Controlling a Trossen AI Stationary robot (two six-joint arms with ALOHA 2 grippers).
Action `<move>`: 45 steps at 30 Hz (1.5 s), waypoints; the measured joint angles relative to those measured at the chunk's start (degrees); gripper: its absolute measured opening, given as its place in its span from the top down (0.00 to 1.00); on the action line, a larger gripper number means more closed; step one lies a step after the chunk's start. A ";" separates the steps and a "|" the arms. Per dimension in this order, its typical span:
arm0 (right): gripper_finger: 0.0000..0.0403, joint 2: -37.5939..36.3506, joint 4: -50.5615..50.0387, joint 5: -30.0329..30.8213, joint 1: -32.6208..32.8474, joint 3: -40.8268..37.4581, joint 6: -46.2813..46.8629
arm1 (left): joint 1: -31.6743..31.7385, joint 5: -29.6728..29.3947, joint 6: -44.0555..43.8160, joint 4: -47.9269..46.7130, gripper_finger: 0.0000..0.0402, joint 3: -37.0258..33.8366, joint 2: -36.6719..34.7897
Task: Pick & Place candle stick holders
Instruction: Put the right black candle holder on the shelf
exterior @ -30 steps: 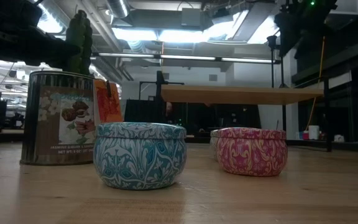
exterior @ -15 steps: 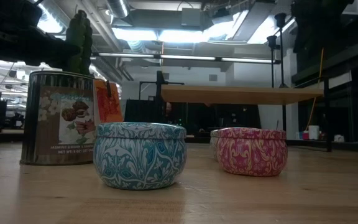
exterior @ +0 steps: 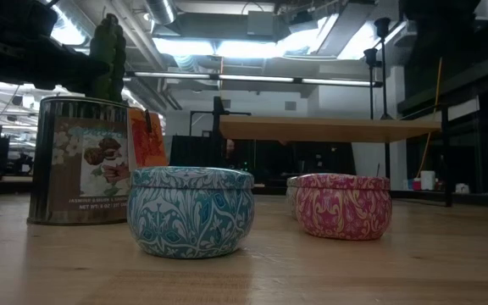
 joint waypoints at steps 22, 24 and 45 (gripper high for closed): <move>0.97 0.39 -0.85 6.01 17.38 -4.15 14.26 | 0.00 0.00 0.00 0.01 0.99 0.00 0.00; 0.97 0.39 -0.66 5.99 18.41 -5.29 15.44 | -0.01 0.00 0.00 0.00 0.99 0.00 -0.02; 0.97 4.10 11.49 15.86 23.81 -14.53 14.75 | 0.00 0.00 -0.01 0.00 0.99 -0.01 -0.01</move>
